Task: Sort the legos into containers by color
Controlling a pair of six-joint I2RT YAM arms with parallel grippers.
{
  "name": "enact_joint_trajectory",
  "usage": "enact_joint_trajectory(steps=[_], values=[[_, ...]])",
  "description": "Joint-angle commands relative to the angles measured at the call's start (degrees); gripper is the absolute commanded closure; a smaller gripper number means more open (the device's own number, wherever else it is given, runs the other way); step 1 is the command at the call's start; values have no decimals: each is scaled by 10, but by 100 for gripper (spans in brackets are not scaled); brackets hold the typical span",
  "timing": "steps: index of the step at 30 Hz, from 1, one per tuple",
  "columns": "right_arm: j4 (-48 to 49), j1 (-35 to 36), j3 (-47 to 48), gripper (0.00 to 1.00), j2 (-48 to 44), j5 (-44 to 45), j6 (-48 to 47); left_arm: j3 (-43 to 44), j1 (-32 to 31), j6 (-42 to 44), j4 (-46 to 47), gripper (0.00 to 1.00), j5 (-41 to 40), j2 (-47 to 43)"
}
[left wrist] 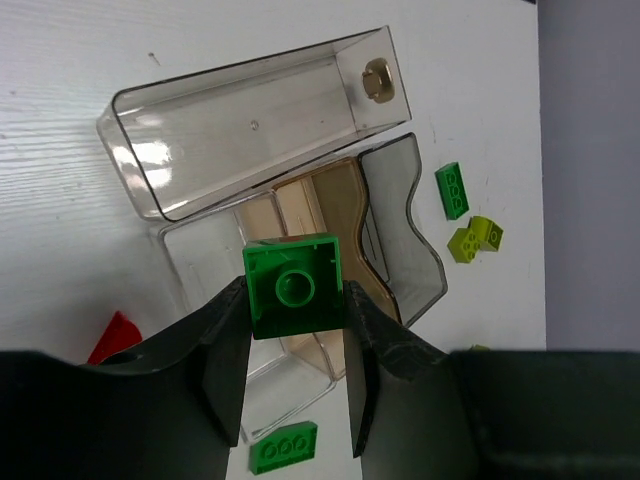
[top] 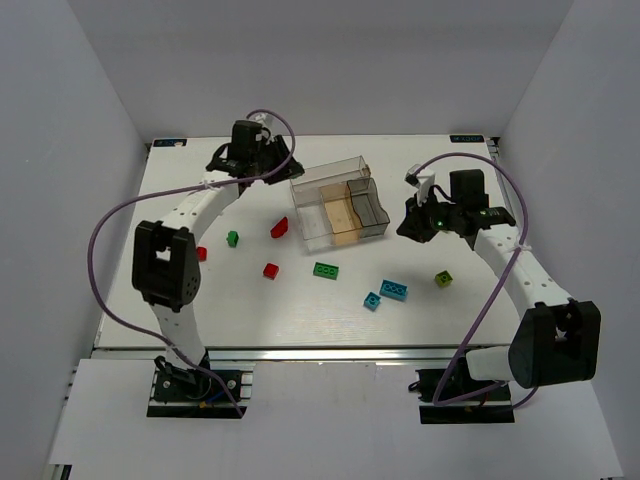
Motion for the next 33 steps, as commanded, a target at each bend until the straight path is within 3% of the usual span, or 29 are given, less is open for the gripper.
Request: enact_joint_trajectory(steps=[1, 8, 12, 13, 15, 19, 20, 25, 28, 29, 32, 33], values=[[17, 4, 6, 85, -12, 1, 5, 58, -15, -30, -10, 97, -13, 45], [19, 4, -2, 82, -21, 4, 7, 188, -41, -34, -54, 92, -82, 154], [21, 5, -16, 79, -31, 8, 3, 237, -46, -27, -88, 82, -98, 192], [20, 4, -17, 78, -31, 8, 0, 241, -46, -26, -88, 75, -98, 197], [18, 4, -22, 73, -34, 8, -4, 243, -46, -25, -91, 59, -104, 200], [12, 5, -20, 57, -29, 5, -11, 248, -46, -21, -99, 45, -112, 203], [9, 5, -18, 50, -28, 2, -16, 248, -46, -21, -100, 44, -113, 203], [-10, 11, -7, 38, -17, -27, -37, 246, -46, -18, -102, 38, -117, 195], [-31, 21, -2, 32, -15, -76, -75, 248, -46, -18, -103, 38, -118, 184], [-48, 23, -1, 29, -14, -95, -90, 248, -46, -18, -103, 44, -118, 179], [-79, 51, -5, 26, -9, -177, -198, 222, -41, -14, -108, 70, -116, 127], [-75, 66, -10, 25, -7, -190, -233, 205, -41, -14, -109, 83, -116, 106]])
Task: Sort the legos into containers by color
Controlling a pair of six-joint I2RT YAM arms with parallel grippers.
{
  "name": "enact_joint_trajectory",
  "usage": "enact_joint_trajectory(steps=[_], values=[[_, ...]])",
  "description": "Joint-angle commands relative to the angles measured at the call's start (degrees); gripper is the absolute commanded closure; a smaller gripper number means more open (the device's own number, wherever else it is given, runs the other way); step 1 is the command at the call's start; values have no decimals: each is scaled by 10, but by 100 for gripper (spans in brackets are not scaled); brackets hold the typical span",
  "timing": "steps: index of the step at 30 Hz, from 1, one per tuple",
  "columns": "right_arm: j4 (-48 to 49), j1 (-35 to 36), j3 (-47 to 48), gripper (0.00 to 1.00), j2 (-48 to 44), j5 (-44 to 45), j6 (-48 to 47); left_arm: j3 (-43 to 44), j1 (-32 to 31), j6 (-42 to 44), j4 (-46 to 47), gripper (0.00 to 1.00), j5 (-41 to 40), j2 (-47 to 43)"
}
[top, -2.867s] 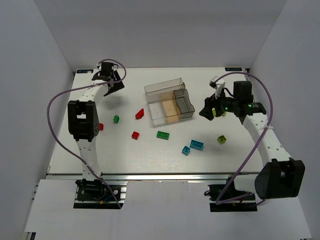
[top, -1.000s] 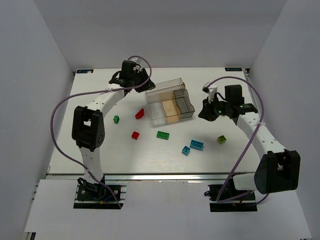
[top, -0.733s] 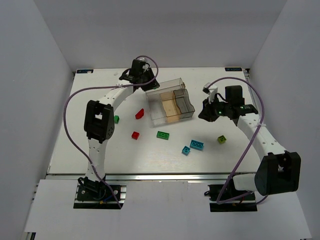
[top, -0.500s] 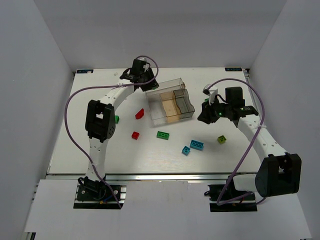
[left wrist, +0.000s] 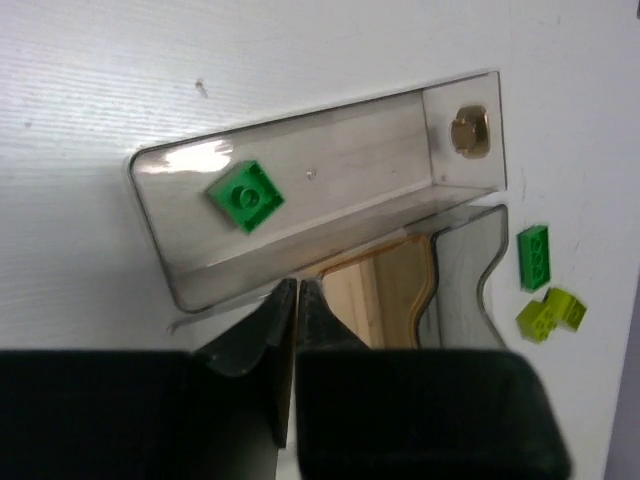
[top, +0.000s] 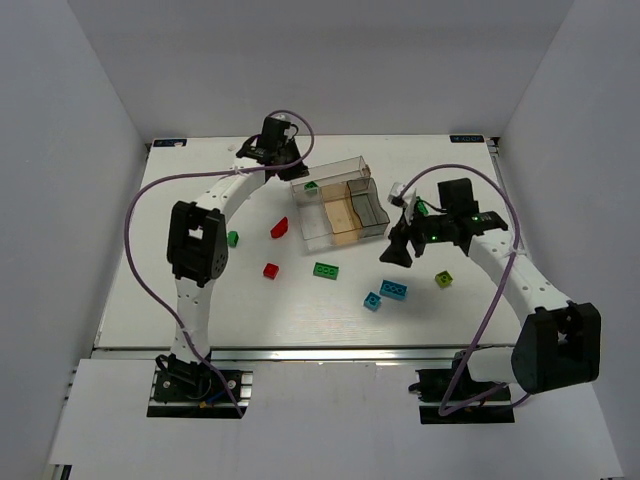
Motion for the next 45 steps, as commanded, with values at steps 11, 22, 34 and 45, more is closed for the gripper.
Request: enact_joint_trajectory(steps=[11, 22, 34, 45], values=[[178, 243, 8, 11, 143, 245, 33, -439, 16, 3, -59, 24, -114, -542], [161, 293, 103, 11, 286, 299, 55, -589, 16, -82, -156, 20, -183, -782], [198, 326, 81, 27, 317, 311, 70, -618, 16, -111, -185, 20, -209, -823], [150, 322, 46, 95, 269, 248, 31, -636, 16, -129, -157, 18, -215, -772]])
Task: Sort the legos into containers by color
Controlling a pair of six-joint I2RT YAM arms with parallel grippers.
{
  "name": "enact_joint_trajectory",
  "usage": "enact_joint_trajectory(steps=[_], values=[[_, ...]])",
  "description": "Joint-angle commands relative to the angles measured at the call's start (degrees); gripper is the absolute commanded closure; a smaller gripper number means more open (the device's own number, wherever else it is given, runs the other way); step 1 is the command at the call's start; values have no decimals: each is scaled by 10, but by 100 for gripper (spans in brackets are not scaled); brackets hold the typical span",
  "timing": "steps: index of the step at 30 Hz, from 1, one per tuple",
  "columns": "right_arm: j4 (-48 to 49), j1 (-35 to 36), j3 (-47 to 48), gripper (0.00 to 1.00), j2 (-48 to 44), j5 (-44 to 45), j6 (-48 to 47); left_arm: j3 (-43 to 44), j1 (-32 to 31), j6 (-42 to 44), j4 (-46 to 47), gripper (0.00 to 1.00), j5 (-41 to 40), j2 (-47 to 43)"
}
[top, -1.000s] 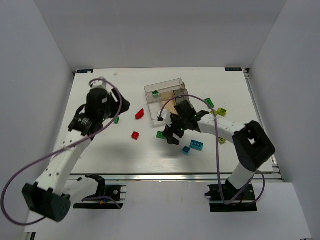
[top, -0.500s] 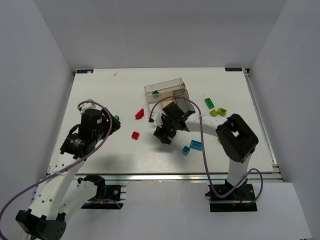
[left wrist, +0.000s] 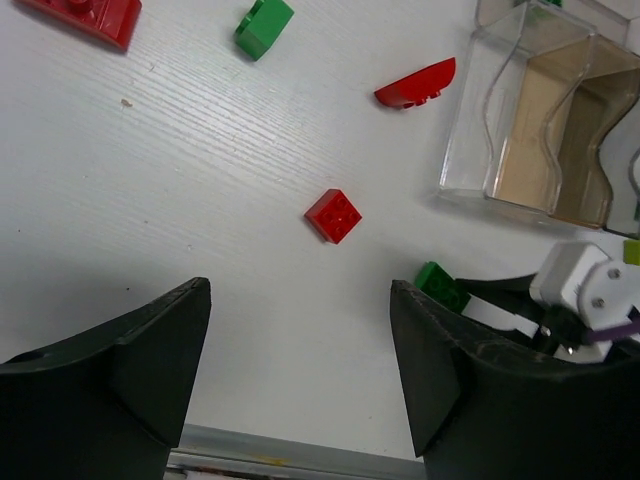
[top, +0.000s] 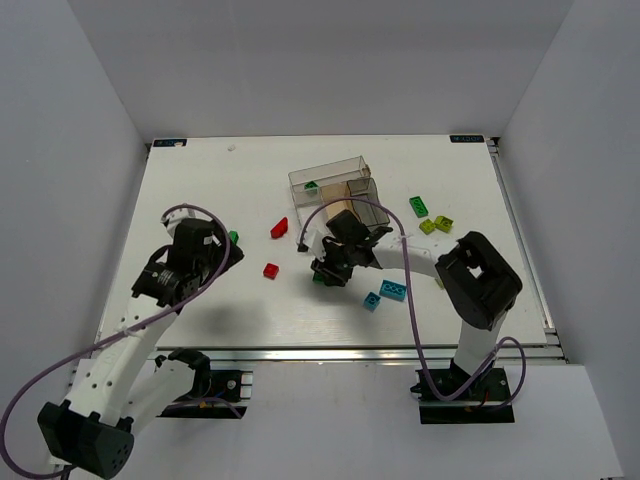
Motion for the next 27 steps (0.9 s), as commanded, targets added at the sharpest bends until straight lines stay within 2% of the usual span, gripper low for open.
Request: enact_joint_trajectory(steps=[1, 5, 10, 13, 18, 21, 23, 27], values=[[-37, -3, -14, 99, -42, -45, -30, -2, 0, -11, 14, 17, -20, 28], [-93, -8, 7, 100, -130, -117, -65, 17, 0, -14, 17, 12, -46, 77], [-105, -28, 99, 100, -168, -118, -64, 44, 0, -13, 30, 8, -65, 143], [-115, -53, 151, 100, -133, -85, -80, 58, 6, -11, 39, 8, -56, 192], [-94, -111, 282, 100, -18, -11, -127, 109, 18, -2, 35, 7, -55, 264], [-124, -133, 385, 100, 74, 14, -187, 116, 29, 11, 50, 7, -39, 279], [-122, -143, 421, 100, 123, 30, -223, 115, 35, 16, 55, 7, -23, 284], [-110, -151, 514, 100, 189, 55, -248, 100, 41, 17, 65, 8, -7, 289]])
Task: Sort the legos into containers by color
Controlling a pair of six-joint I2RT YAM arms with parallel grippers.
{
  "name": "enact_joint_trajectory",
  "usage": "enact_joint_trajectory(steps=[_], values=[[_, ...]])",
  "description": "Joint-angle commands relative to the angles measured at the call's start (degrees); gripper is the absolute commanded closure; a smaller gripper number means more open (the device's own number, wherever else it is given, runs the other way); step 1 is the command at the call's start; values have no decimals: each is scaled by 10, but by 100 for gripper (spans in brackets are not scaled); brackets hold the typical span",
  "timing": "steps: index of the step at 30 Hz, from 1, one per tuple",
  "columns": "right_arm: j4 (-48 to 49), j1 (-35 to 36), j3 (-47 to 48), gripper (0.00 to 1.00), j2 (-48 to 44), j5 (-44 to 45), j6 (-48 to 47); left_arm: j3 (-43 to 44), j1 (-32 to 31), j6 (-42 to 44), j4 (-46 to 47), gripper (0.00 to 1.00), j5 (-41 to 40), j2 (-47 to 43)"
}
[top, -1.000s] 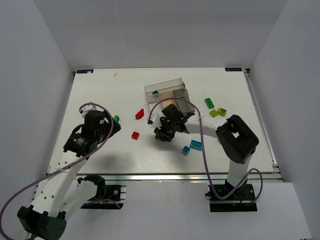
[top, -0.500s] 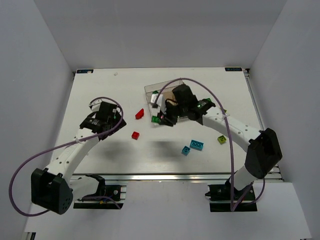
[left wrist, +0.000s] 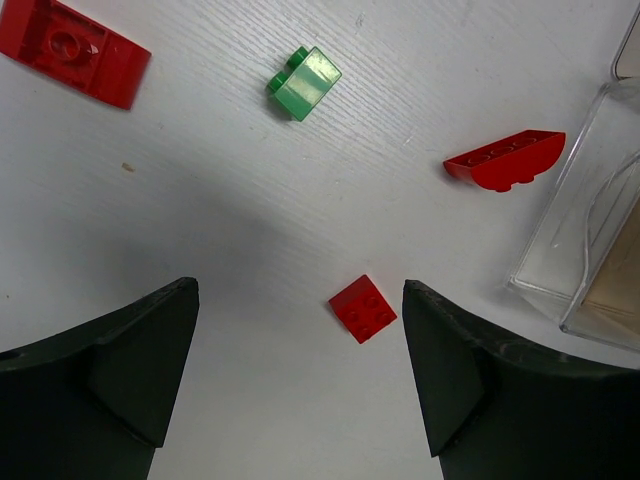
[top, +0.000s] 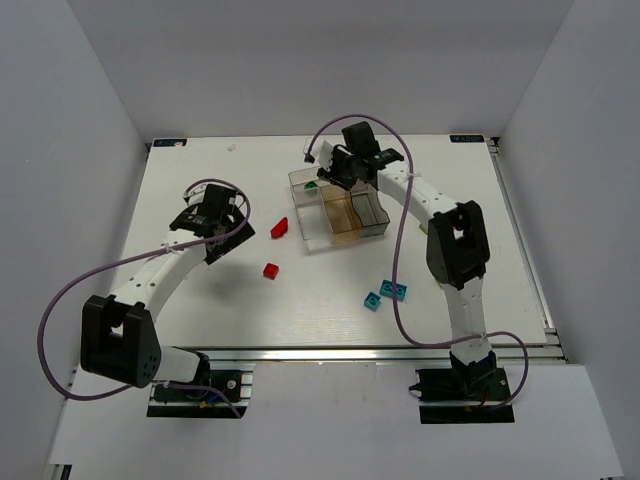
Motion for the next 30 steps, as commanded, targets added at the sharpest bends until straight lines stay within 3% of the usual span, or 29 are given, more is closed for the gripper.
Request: enact_joint_trajectory(steps=[1, 8, 14, 17, 22, 28, 30], values=[[3, -2, 83, 100, 28, 35, -52, 0, 6, 7, 20, 7, 20, -9], [16, -16, 118, 99, 80, 49, -69, -23, 17, 12, 32, 8, 32, -2], [18, -16, 94, 76, 85, 48, -78, -23, 17, 14, 46, 8, 37, 16], [21, -17, 94, 55, 92, 53, -73, -12, 22, 21, 60, 7, 47, 34], [29, -19, 93, 39, 98, 59, -67, 12, 22, 25, 60, 7, 51, 72], [21, -30, 87, 39, 62, 37, -23, 27, 22, 28, 61, 7, 49, 94], [11, -37, 73, 42, 19, 13, 45, 35, 22, 32, 59, 8, 42, 100]])
